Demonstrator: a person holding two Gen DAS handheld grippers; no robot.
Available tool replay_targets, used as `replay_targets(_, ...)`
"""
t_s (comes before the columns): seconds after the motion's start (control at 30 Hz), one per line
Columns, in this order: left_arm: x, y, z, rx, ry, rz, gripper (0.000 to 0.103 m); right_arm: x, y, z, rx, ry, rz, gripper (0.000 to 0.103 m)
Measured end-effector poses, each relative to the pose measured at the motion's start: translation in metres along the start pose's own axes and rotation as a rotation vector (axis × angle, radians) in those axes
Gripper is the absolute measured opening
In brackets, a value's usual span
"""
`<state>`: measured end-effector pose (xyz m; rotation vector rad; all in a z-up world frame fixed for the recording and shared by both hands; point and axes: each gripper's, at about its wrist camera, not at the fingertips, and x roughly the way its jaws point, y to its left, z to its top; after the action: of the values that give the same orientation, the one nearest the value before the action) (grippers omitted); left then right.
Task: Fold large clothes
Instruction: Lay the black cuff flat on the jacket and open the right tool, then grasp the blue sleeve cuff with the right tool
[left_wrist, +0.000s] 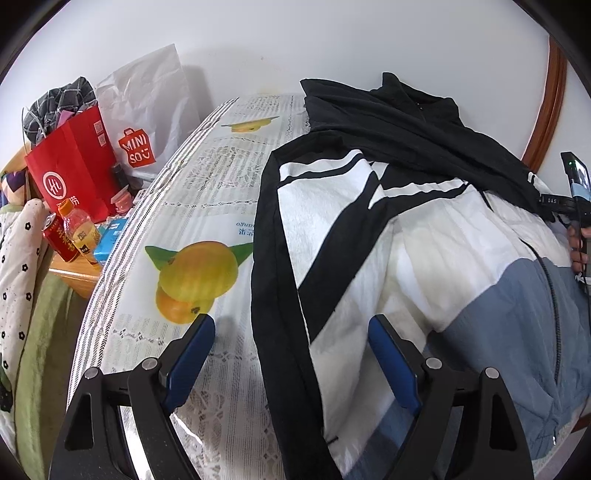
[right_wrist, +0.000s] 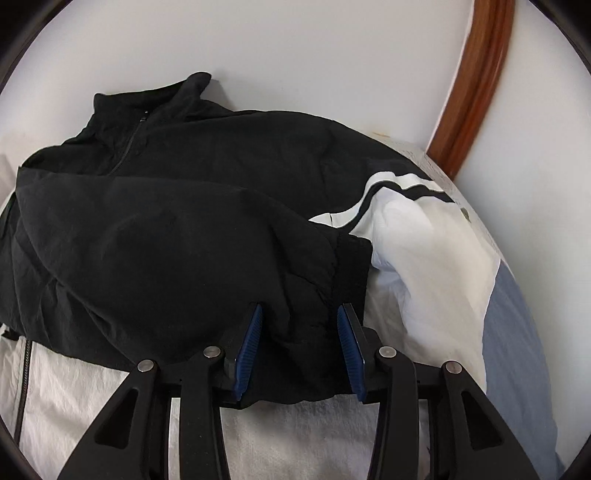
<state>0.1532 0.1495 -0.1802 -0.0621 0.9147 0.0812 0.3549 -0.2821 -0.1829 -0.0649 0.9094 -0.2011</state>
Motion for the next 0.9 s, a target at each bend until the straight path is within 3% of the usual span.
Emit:
replay_targets(0.23, -0.019, -0.005, 0.003, 0.014, -0.049, 0.001, 0.083, -0.064, -0.011, -0.015, 0.018, -0.094, 0.091, 0.044)
replay_targets(0.33, -0.026, -0.009, 0.004, 0.018, -0.067, 0.006, 0.083, -0.092, -0.018, -0.024, 0.001, -0.113, 0.091, 0.044)
replay_targets(0.43, -0.033, -0.012, 0.005, 0.022, -0.080, -0.011, 0.082, -0.117, -0.043, -0.045, 0.020, -0.147, 0.040, 0.047)
replay_targets(0.5, -0.037, -0.014, 0.007, 0.021, -0.086, -0.020, 0.082, -0.129, -0.070, -0.062, 0.048, -0.148, 0.022, 0.059)
replay_targets(0.6, -0.041, -0.020, 0.010, 0.030, -0.095, -0.017, 0.083, -0.144, -0.110, -0.088, 0.097, -0.154, -0.029, 0.067)
replay_targets(0.77, -0.043, -0.034, 0.016, 0.038, -0.099, -0.042, 0.084, -0.154, -0.179, -0.139, 0.136, -0.090, -0.163, 0.071)
replay_targets(0.9, -0.044, -0.048, 0.021, 0.042, -0.111, -0.062, 0.084, -0.155, -0.212, -0.174, 0.157, -0.041, -0.188, 0.071)
